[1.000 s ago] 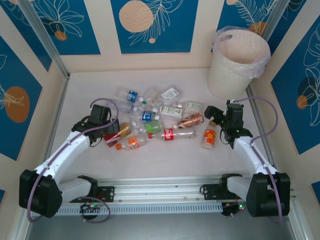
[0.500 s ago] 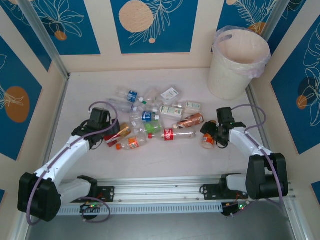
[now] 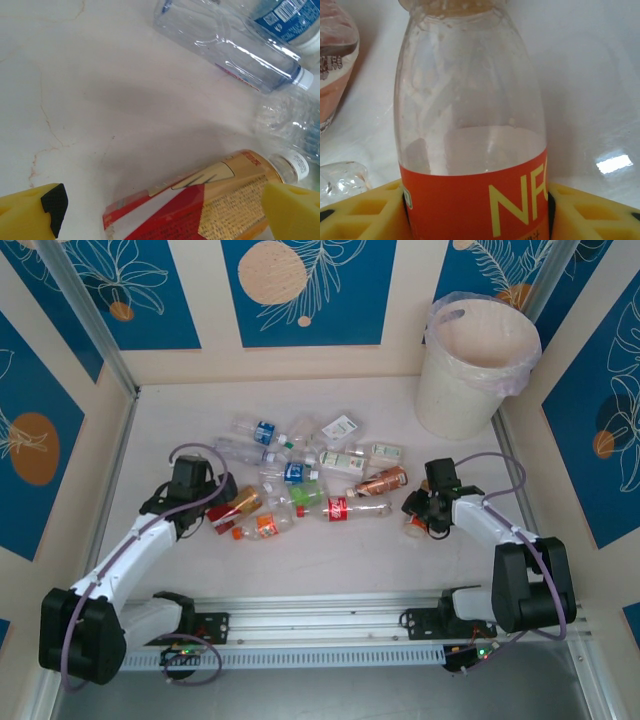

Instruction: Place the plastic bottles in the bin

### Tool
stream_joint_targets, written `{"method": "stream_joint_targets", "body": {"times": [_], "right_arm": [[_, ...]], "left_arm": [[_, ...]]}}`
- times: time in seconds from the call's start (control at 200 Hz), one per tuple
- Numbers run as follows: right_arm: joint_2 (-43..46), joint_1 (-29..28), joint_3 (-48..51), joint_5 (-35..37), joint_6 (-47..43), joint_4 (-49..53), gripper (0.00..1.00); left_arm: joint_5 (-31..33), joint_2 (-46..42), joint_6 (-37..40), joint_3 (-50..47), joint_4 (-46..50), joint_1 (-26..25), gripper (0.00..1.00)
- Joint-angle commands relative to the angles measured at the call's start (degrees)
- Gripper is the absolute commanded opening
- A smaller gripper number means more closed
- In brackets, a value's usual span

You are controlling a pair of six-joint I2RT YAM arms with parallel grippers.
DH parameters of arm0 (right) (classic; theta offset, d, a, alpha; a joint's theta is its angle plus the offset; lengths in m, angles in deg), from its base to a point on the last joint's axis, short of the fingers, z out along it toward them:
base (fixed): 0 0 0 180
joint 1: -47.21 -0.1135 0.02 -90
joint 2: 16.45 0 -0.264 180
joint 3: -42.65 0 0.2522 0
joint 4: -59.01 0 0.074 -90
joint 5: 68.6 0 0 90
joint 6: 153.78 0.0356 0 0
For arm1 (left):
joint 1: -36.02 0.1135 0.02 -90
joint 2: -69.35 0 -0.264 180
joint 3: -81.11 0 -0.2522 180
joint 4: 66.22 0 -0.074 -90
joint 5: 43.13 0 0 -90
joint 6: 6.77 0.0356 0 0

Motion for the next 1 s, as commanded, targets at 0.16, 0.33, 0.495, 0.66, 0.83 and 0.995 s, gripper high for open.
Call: {"method": "stream_joint_targets", "body": {"times": [0.16,0.33,0.495,0.66,0.83,0.995], "right_arm": [[9.9,-1.2,-0.9,3.5,-2.4,-0.1,0.49],[20.8,-1.5,-2.5,2.3,-6.4,-4.5,0.47],[25.4,-1.4,-5.8,-3.5,-10.7,-14.5,0.47],[19.6,-0.3,-17.3,-9.2,-15.6,-18.3,0.47],[7.7,2.0,-33.6,-8.4,-21.2,-17.6,0.47],[-6.0,6.8,-45.4,-6.5,-23.5,-19.2,0.47]], "left_arm": [[-0.4,-1.1,-0.5,-1.0,-0.5,2.2,1.00],[0.4,-1.7,-1.2,-1.9,-2.1,2.8,1.00],[-0.2,-1.8,-2.2,-2.4,-4.8,3.3,1.00],[-6.0,-1.9,-3.1,-3.4,-8.4,4.4,1.00],[-5.3,-3.2,-5.0,-5.2,-8.8,4.9,1.00],[-6.2,-4.6,-6.5,-7.1,-10.1,5.3,1.00]]}}
